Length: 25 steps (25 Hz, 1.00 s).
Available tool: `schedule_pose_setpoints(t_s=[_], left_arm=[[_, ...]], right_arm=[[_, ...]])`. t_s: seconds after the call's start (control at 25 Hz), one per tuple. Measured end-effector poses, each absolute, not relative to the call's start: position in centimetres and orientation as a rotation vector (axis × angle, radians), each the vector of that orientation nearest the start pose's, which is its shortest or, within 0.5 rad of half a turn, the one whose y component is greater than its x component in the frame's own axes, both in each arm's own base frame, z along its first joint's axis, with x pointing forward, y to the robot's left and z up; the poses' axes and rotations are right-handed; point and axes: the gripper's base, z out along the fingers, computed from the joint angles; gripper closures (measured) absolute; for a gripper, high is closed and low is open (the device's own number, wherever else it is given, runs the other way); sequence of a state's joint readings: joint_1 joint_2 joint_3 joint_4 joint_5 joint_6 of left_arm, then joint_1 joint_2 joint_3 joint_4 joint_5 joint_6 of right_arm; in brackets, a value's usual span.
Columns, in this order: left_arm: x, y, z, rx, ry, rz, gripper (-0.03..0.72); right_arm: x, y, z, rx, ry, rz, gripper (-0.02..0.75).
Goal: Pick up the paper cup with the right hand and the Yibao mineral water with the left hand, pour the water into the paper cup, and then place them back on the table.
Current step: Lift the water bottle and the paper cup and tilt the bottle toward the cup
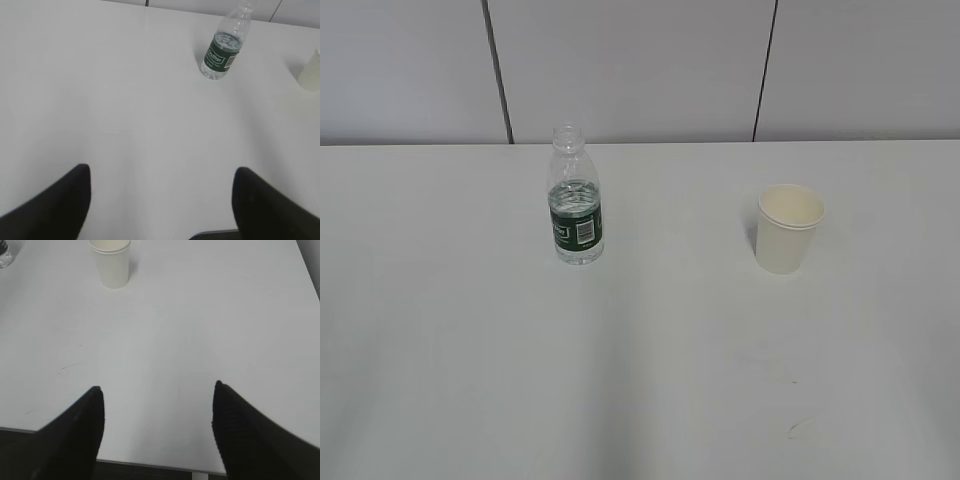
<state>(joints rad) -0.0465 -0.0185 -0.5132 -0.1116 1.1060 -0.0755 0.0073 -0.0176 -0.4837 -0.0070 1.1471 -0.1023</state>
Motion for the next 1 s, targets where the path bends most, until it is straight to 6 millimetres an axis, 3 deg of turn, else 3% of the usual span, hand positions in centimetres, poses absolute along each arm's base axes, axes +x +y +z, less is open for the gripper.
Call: schedule_pose_setpoints(t_s=[0.48, 0.8, 1.0], left_arm=[[-1.2, -0.9, 27.8, 0.021, 2.049, -0.195, 0.163], [-0.9, -1.2, 31.0, 0.042, 1.753, -0.228, 0.164], [0.8, -1.2, 32.0, 0.022, 1.731, -0.238, 0.165]], right_arm=[[-1.0, -0.1, 26.6, -0.116, 2.127, -0.065, 0.206], [-1.0, -0.1, 26.6, -0.116, 2.127, -0.065, 0.206], [-1.0, -0.2, 26.6, -0.115, 2.127, -0.081, 0.206]])
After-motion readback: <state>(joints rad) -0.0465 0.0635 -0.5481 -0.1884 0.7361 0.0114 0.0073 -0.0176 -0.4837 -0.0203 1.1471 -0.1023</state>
